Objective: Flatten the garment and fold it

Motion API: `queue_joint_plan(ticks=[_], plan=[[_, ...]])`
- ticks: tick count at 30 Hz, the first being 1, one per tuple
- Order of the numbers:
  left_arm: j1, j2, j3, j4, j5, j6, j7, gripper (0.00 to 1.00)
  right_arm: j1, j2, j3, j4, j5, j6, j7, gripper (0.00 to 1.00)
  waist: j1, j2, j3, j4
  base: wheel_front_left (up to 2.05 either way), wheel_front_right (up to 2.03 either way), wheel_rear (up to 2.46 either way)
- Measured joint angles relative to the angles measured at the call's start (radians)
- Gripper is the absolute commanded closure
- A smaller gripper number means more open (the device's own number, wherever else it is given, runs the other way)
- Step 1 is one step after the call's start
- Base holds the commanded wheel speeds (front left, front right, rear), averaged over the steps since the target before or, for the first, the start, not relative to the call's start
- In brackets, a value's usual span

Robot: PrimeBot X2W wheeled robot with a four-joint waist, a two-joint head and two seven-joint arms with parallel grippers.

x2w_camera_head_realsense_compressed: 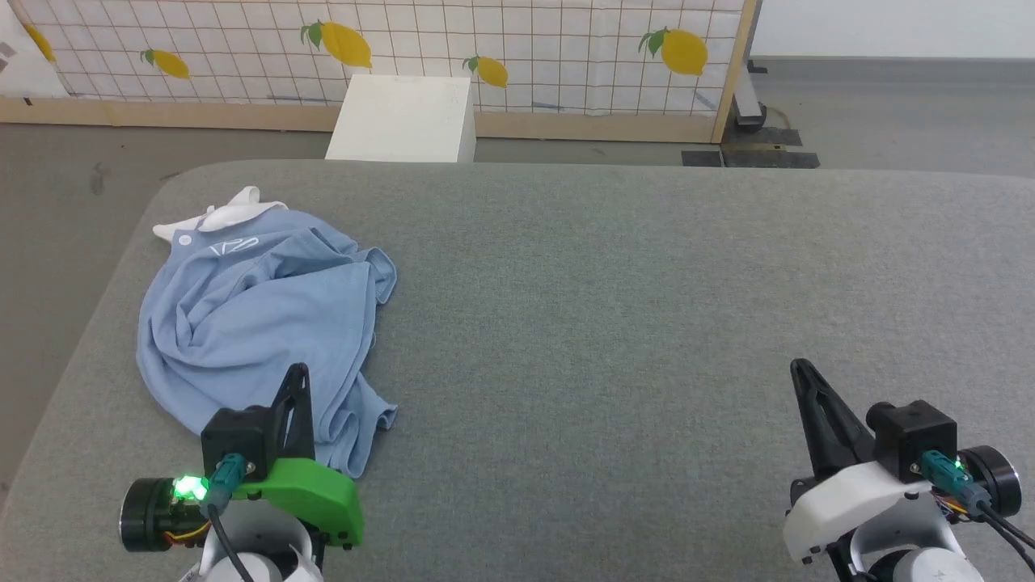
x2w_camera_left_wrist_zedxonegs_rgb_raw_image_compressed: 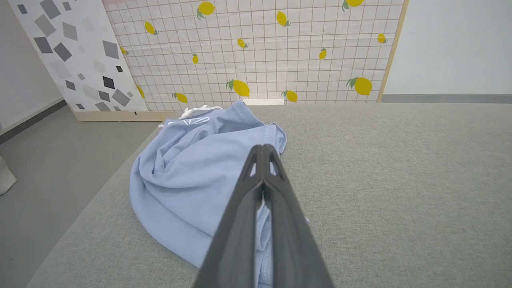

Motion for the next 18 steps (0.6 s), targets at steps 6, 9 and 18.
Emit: queue_joint_plan(ticks=[6, 9, 18], plan=[[0.000, 0.000, -0.003, 0.000, -0.005, 0.000, 0.000, 0.00, 0.001, 0.000, -0.001, 0.001, 0.000, 0.000, 0.000, 0.00, 0.0000, 0.0000, 0.000, 0.000, 0.00, 0.00, 0.00], [0.000, 0.000, -0.005, 0.000, -0.005, 0.000, 0.000, 0.00, 0.001, 0.000, -0.001, 0.001, 0.000, 0.000, 0.000, 0.00, 0.0000, 0.0000, 0.000, 0.000, 0.00, 0.00, 0.00], [0.000, 0.000, -0.011, -0.001, -0.008, 0.000, -0.011, 0.00, 0.001, 0.000, -0.016, 0.001, 0.013, 0.000, -0.010, 0.00, 0.0000, 0.0000, 0.001, -0.001, 0.00, 0.00, 0.00]])
